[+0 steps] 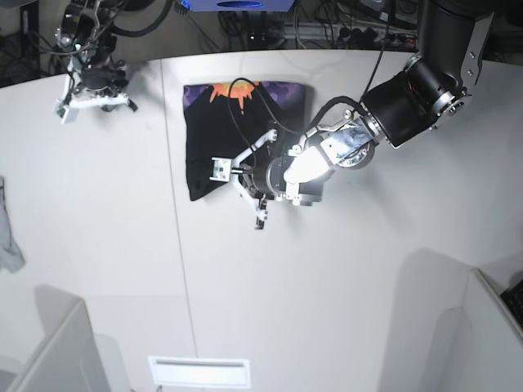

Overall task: Fold the T-shirt properly
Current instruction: 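Flatten and square the folded shirt with the left gripper, then release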

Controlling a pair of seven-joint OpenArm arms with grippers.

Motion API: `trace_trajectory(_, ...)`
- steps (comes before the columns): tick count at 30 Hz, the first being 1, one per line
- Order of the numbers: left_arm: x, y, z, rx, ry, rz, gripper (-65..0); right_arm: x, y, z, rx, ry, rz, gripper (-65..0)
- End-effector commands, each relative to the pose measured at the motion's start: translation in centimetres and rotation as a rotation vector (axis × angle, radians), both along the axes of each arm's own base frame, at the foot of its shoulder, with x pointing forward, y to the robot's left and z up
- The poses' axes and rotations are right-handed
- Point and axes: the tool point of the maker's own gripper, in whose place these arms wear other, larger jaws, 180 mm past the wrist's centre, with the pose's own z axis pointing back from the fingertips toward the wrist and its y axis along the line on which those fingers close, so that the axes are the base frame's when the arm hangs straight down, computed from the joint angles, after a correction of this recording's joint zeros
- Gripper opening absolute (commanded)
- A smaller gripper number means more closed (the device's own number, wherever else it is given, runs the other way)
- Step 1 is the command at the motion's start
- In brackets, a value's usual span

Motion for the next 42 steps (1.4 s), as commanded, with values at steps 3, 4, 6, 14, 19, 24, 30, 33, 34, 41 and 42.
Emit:
trace_trajectory(3, 0.8, -0.3, 1.0, -0.013, -0.023, -0.011, -65.0, 0.4, -0.2, 0.6, -0.019, -0.025, 0.004, -65.0)
trace_trajectory(4, 0.9, -0.3, 1.1, -0.015, -0.024, -0.008, -65.0, 0.4, -0.2, 0.6, -0.019, -0.025, 0.004, -65.0)
trace_trajectory(6, 1.0, -0.2, 1.2, -0.017, -0.027, -0.004, -65.0, 0.4, -0.2, 0.6, -0.019, -0.025, 0.004, -65.0)
trace_trajectory(14, 2.9, -0.4, 2.8, -0.013, -0.078, -0.011, -32.1, 0.4, -0.2, 0.7, -0.019, -0.027, 0.006, -65.0)
trace_trajectory(19, 4.0, -0.7, 4.1, -0.026, -0.111, -0.009, -12.7, 0.5, -0.2, 0.7, -0.019, -0.027, 0.007, -65.0)
trace_trajectory(24, 6.2, -0.7, 6.4, -0.049, -0.163, 0.008, -10.9, 0.5, -0.2, 0.7, -0.019, -0.027, 0.007, -65.0)
trace_trajectory(30, 8.5, -0.1, 10.9, -0.181, -0.228, 0.11, -11.7, 0.8, 0.0, 1.0, -0.024, -0.041, 0.036, -65.0)
trace_trajectory(33, 8.3, 0.6, 12.4, -0.275, -0.237, 0.183, -25.0, 1.7, 1.1, 1.8, -0.03, -0.089, 0.145, -65.0)
trace_trajectory(34, 8.1, 1.2, 13.1, -0.309, -0.248, 0.212, -33.6, 2.0, 1.4, 2.1, -0.033, -0.107, 0.18, -65.0)
trace_trajectory(41, 5.0, 6.4, 13.8, -0.427, -0.261, 0.405, -65.0, 2.4, 2.2, 3.8, -0.101, -0.227, 0.356, -65.0)
trace_trajectory(42, 4.4, 7.2, 13.5, -0.424, -0.257, 0.422, -65.0, 2.3, 2.4, 3.9, -0.103, -0.238, 0.375, -65.0)
